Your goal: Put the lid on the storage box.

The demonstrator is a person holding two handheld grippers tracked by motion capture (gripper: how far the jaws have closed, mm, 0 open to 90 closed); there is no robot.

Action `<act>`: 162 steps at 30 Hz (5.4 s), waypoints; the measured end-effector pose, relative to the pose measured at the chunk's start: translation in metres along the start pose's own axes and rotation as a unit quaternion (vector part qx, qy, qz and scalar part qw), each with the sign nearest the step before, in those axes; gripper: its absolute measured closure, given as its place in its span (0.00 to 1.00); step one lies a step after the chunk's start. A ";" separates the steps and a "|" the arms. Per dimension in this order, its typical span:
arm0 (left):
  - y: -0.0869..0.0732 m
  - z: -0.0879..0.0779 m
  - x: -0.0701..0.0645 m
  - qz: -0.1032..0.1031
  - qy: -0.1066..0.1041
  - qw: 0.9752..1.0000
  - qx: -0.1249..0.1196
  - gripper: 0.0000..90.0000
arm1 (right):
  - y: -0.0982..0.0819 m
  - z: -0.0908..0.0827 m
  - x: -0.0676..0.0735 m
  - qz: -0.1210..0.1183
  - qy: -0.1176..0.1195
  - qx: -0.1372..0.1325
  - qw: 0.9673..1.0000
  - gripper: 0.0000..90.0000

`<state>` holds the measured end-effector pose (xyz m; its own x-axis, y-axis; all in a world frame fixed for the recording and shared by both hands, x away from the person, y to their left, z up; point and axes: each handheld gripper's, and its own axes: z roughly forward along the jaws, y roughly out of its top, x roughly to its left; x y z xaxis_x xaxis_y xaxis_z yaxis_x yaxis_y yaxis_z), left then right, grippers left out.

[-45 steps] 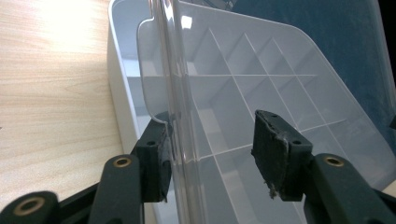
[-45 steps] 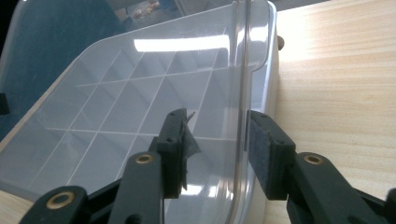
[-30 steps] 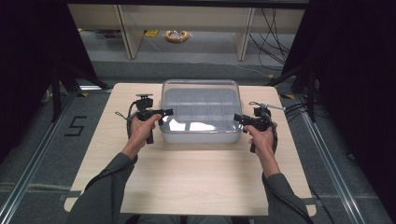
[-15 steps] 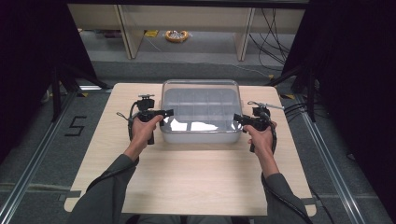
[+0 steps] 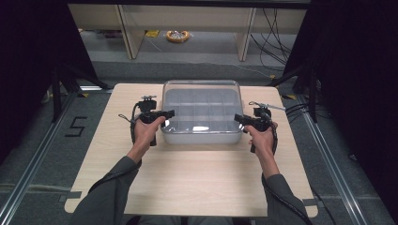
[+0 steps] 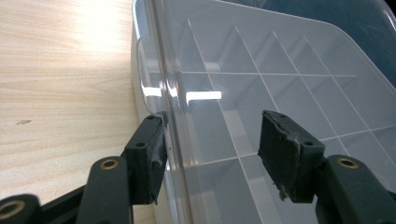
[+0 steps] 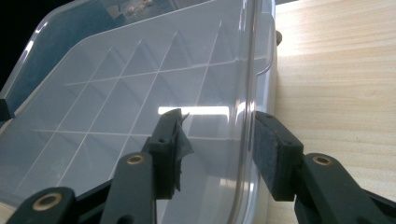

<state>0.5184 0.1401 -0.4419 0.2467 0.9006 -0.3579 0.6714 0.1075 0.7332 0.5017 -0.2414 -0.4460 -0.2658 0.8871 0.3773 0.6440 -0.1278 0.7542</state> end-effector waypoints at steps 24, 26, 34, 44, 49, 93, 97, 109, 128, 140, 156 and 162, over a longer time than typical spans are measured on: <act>0.000 0.001 -0.003 0.018 0.017 1.000 0.008 0.49 | 0.005 0.000 0.008 -0.013 -0.031 0.019 0.999 0.55; -0.001 0.001 -0.004 0.031 0.017 0.999 0.014 0.54 | 0.006 0.000 0.007 -0.030 -0.036 0.018 0.999 0.57; 0.000 0.001 -0.005 0.038 0.021 0.999 0.011 0.53 | 0.005 0.002 0.004 -0.031 -0.041 0.027 0.998 0.60; 0.002 -0.001 0.006 0.000 0.011 1.000 0.011 0.51 | 0.005 0.001 -0.002 -0.039 -0.025 0.028 0.999 0.61; 0.001 0.002 0.014 -0.026 -0.004 1.000 0.010 0.51 | 0.008 0.000 -0.005 -0.025 -0.013 0.033 0.999 0.63; 0.027 0.034 0.036 -0.092 -0.024 0.995 0.009 0.64 | 0.038 0.035 -0.021 0.058 0.003 0.038 0.998 0.61; 0.030 0.029 0.031 -0.098 -0.013 0.995 0.002 0.66 | 0.041 0.031 -0.020 0.027 -0.001 0.037 0.999 0.62; 0.042 0.010 0.025 -0.109 -0.009 0.994 0.005 0.67 | 0.057 0.012 -0.003 0.055 0.000 0.031 0.998 0.67; 0.042 0.012 0.019 -0.101 0.011 0.994 0.028 0.68 | 0.046 0.016 -0.011 0.071 0.003 0.037 0.997 0.67; 0.037 0.022 0.024 -0.105 0.023 0.993 0.043 0.67 | 0.036 0.027 -0.015 0.095 -0.001 0.061 0.994 0.64; 0.031 0.026 0.024 -0.075 0.032 0.996 0.039 0.66 | 0.028 0.031 -0.020 0.083 -0.003 0.051 0.995 0.64; 0.030 0.025 0.022 -0.082 0.024 0.995 0.048 0.60 | 0.027 0.030 -0.018 0.095 -0.004 0.055 0.994 0.63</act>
<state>0.5612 0.1523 -0.4424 0.0960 0.8934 -0.4388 0.7642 0.2164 0.6076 0.5452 -0.2480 -0.4485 -0.1261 0.8548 0.5033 0.7562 -0.2455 0.6065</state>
